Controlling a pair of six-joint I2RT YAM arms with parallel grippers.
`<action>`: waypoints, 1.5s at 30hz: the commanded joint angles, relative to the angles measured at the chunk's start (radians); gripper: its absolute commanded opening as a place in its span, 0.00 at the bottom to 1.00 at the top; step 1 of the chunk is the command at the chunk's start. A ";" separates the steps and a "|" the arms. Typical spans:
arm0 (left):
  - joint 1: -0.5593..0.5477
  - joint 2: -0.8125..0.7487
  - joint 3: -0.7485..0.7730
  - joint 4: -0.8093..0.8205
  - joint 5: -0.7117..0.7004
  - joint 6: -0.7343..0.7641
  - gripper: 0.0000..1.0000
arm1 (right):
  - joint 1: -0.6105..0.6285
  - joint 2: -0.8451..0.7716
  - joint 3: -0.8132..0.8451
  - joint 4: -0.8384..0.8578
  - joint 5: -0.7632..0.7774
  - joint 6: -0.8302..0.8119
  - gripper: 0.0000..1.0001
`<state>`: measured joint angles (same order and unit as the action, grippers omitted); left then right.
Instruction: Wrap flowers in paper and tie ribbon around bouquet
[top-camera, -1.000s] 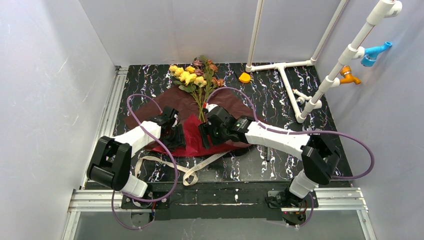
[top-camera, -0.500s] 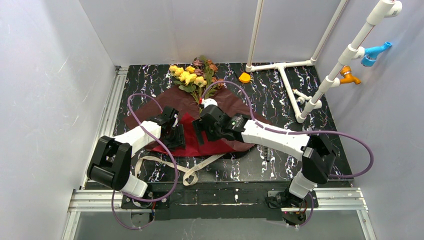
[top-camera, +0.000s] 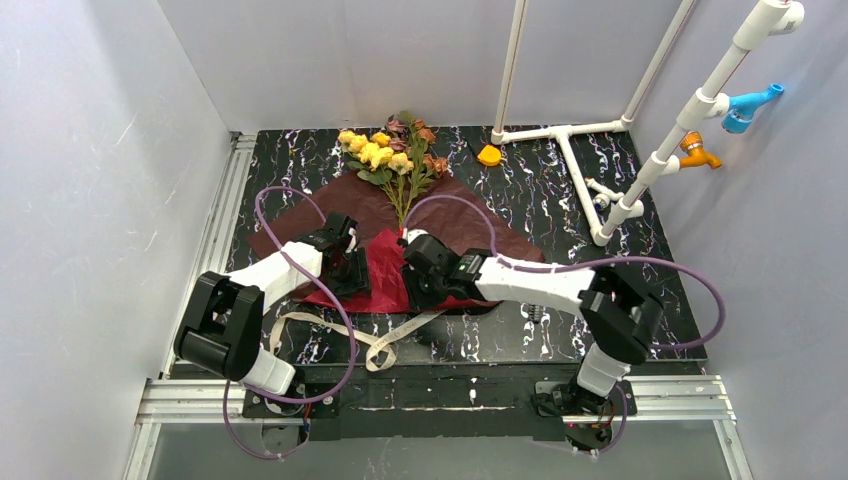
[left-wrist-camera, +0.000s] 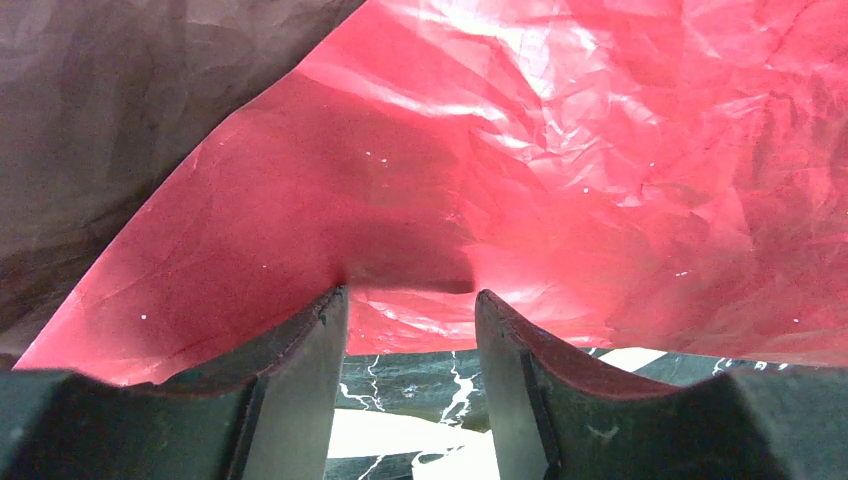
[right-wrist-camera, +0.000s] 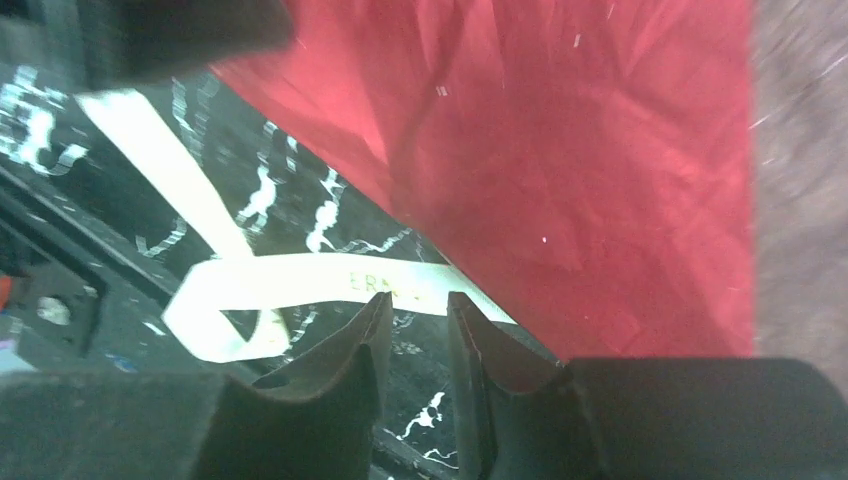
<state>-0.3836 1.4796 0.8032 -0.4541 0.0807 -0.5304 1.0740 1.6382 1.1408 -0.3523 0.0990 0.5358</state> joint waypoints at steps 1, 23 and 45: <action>-0.003 -0.027 0.004 -0.028 0.012 0.009 0.48 | 0.004 0.078 -0.049 0.113 -0.059 0.019 0.34; -0.005 -0.061 -0.010 -0.048 0.008 -0.005 0.46 | -0.008 0.090 0.015 0.156 -0.176 -0.005 0.36; -0.005 -0.103 0.029 -0.121 -0.066 0.017 0.45 | -0.123 -0.070 -0.291 0.081 0.028 0.004 0.35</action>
<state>-0.3840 1.4208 0.7944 -0.5198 0.0422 -0.5320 0.9485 1.6314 0.8890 -0.1837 0.0620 0.5461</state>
